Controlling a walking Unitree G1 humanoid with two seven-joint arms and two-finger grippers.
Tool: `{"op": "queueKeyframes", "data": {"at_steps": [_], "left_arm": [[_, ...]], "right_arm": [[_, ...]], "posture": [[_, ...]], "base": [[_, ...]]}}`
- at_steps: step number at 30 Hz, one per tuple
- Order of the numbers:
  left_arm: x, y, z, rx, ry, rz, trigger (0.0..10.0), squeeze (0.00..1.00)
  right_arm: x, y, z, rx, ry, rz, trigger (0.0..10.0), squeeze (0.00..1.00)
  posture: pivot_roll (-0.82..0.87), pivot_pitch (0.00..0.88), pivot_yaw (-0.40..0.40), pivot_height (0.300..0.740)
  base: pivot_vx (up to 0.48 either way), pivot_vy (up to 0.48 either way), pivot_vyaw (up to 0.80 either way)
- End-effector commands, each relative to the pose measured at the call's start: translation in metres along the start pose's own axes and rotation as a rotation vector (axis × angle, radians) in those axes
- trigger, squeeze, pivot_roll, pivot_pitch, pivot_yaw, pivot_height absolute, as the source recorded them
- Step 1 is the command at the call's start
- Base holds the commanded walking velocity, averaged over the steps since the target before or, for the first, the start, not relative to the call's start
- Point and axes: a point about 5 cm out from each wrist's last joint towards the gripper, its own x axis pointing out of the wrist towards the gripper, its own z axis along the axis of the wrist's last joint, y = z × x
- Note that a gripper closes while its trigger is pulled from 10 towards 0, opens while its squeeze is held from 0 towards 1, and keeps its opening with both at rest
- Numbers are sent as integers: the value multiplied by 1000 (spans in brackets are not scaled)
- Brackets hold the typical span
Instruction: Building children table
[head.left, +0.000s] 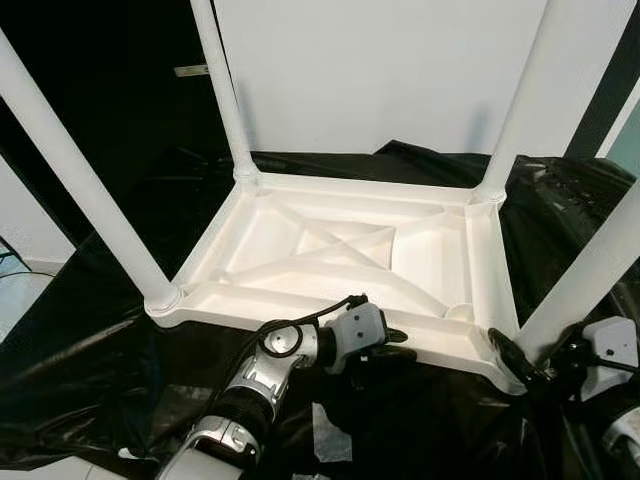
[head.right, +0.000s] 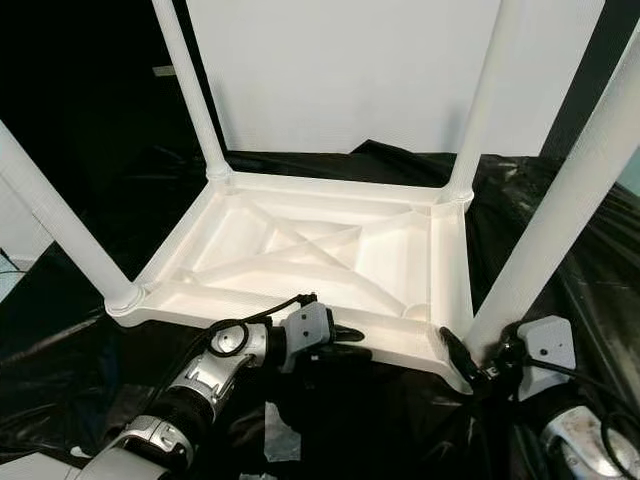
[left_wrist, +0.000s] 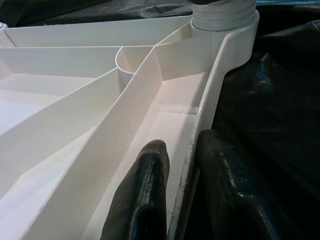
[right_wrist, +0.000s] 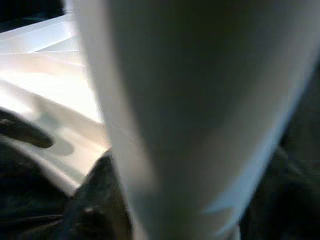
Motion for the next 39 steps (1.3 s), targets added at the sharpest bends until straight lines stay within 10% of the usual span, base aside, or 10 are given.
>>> {"op": "queueKeyframes", "data": {"at_steps": [1,13,21,34,35,39], "left_arm": [[-2,-14,-33,-116,120,120,10000,0],[-2,-14,-33,-117,119,123,10000,0],[-2,-13,-32,-119,115,130,10000,0],[-3,-14,-33,-119,119,126,10000,0],[-2,-14,-33,-118,119,122,10000,0],[-1,-14,-32,-118,118,119,10000,0]], "right_arm": [[-4,-4,-5,7,35,14,0,0],[-7,1,-13,77,84,64,0,0],[-6,33,-10,159,-34,-388,0,0],[-14,44,-2,114,-62,-522,0,0],[-13,42,-4,126,-50,-512,10000,1000],[-12,40,-6,134,-41,-500,10000,1000]], "posture": [[-158,0,39,740],[-155,0,36,740],[-148,0,31,740],[-160,0,35,740],[-167,0,37,740],[-167,0,37,740]], "base": [[0,0,0],[0,0,0],[0,0,0],[0,0,0],[0,0,0],[0,0,0]]}}
